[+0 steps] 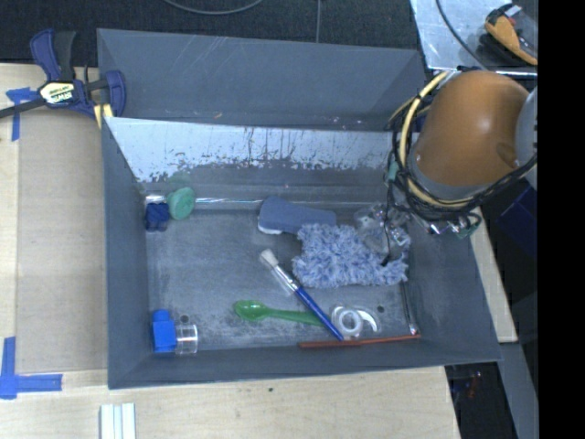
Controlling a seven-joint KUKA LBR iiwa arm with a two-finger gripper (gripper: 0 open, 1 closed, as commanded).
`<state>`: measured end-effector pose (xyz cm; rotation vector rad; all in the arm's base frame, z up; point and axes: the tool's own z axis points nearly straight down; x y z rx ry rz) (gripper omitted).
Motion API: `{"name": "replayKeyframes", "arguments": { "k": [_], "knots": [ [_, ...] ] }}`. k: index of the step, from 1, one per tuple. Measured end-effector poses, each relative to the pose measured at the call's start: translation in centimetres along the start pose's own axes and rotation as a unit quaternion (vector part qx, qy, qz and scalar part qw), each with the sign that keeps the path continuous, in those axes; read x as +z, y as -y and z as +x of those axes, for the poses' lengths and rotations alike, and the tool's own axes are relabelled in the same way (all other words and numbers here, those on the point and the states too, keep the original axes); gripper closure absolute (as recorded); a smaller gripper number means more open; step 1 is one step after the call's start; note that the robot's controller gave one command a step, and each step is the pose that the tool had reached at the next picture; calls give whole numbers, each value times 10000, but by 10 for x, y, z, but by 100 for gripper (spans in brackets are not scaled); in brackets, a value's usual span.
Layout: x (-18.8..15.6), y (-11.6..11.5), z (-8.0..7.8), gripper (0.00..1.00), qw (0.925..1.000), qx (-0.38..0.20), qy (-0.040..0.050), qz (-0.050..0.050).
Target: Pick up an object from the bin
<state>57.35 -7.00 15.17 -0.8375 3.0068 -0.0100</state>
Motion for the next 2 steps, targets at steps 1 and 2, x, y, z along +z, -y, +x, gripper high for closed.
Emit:
{"name": "replayKeyframes", "arguments": {
  "k": [1,2],
  "knots": [
    [68,-55,57,100,9955,947,1,-4],
    [-6,-59,-9,100,9995,303,110,48]
  ]
}}
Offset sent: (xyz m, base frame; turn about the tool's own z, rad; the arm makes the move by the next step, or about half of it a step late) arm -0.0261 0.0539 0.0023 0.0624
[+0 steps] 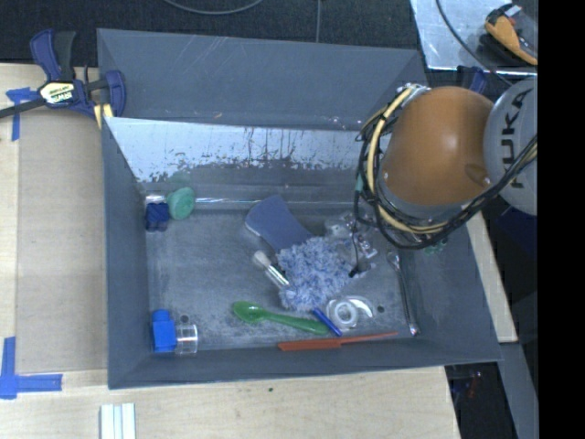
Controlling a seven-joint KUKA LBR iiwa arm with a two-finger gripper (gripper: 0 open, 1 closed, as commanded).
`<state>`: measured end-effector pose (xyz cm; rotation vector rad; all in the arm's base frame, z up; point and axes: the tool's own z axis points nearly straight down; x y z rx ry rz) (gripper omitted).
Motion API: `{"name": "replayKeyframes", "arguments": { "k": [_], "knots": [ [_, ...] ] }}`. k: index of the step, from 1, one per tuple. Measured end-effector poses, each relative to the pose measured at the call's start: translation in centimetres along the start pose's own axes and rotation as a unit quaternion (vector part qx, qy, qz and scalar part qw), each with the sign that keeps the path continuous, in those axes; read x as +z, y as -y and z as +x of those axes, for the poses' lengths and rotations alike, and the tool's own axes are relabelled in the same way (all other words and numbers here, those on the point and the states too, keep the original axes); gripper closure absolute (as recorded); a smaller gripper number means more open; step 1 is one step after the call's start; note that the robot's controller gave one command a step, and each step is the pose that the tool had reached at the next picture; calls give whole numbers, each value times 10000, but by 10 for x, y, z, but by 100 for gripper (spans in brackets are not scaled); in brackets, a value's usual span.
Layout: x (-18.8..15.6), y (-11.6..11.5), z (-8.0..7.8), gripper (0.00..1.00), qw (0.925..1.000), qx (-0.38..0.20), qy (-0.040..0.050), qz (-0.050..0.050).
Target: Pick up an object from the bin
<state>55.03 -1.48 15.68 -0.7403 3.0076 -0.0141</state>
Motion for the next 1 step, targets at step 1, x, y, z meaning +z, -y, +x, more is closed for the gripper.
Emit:
{"name": "replayKeyframes", "arguments": {
  "k": [1],
  "knots": [
    [68,-35,35,100,9917,1276,-177,-58]
  ]
}}
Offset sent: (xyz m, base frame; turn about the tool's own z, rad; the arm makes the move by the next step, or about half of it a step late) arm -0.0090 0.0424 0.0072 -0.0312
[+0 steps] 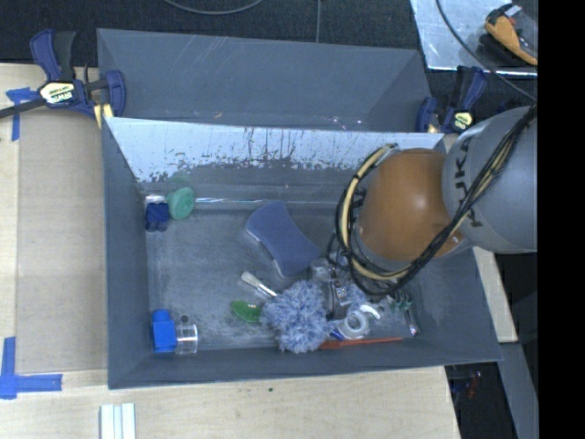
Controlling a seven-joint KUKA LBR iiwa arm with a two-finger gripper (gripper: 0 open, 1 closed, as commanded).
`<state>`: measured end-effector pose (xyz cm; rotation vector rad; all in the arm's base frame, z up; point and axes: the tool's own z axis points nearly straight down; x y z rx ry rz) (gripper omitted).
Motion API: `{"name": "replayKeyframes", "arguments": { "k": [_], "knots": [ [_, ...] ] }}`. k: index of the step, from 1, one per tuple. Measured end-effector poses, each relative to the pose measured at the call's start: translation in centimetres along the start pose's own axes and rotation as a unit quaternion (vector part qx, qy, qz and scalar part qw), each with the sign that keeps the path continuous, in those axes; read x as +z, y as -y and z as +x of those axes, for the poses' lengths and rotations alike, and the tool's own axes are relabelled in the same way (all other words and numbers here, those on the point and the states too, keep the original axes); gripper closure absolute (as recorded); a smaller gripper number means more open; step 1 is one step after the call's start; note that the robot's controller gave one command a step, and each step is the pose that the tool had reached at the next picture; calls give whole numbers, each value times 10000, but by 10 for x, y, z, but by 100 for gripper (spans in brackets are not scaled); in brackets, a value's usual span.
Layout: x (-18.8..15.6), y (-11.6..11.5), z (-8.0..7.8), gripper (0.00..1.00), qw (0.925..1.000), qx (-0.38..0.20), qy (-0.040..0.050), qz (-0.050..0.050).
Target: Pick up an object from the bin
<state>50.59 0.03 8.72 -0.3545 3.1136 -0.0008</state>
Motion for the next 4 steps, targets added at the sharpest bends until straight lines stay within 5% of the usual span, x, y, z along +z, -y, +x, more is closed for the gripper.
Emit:
{"name": "replayKeyframes", "arguments": {
  "k": [1,2,3,4],
  "knots": [
    [-79,-18,-43,100,9894,-1435,193,70],
    [-61,-6,-33,100,9922,-1225,206,58],
    [-72,-14,-16,100,9996,-220,196,36],
    [-58,-27,-16,100,9987,-483,150,42]
  ]
}}
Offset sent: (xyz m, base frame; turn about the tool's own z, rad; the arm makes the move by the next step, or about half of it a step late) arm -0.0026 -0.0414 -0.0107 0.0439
